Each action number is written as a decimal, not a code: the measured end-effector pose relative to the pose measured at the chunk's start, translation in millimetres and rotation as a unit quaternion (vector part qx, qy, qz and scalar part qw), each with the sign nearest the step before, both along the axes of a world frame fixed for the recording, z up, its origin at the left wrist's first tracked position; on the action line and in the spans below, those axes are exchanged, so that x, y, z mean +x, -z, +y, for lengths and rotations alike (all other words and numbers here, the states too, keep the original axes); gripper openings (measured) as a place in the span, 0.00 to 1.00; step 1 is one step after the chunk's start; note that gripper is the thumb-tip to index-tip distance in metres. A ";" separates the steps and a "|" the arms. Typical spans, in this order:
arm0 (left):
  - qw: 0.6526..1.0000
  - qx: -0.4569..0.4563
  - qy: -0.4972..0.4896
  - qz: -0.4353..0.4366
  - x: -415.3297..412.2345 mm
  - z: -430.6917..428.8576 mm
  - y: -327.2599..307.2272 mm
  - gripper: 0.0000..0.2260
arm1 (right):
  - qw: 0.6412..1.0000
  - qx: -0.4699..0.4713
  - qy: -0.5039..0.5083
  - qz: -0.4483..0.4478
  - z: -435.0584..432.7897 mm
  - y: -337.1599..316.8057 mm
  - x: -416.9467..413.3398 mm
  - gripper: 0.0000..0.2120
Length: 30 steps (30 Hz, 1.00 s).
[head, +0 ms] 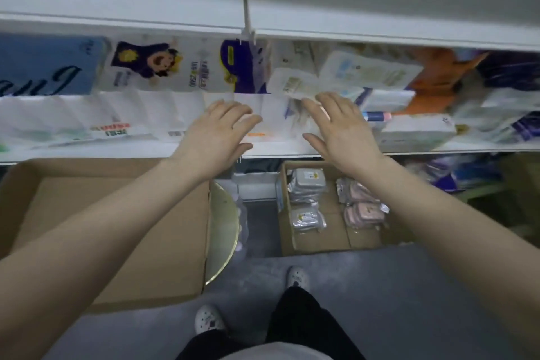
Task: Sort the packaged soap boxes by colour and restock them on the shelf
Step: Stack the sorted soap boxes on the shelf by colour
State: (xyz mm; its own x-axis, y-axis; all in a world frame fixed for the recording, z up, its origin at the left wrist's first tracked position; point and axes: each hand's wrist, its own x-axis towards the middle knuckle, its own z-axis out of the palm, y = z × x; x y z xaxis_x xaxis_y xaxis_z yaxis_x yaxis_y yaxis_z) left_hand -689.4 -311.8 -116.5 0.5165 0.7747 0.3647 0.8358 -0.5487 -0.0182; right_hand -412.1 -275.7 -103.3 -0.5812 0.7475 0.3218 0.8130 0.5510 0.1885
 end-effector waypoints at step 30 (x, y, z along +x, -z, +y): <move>0.891 -0.389 -0.212 -0.102 297.2 -25.3 382.5 0.27 | 0.922 -0.387 0.001 -0.030 132.9 420.6 164.2 0.41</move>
State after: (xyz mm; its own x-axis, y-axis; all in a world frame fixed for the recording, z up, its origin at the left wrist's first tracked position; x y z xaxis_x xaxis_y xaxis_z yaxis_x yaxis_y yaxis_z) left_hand -392.2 -337.1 -499.0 0.1027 0.9439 -0.3139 0.9134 0.0355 0.4055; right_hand -247.8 -142.7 -523.9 -0.5794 0.7405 -0.3405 0.8147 0.5384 -0.2153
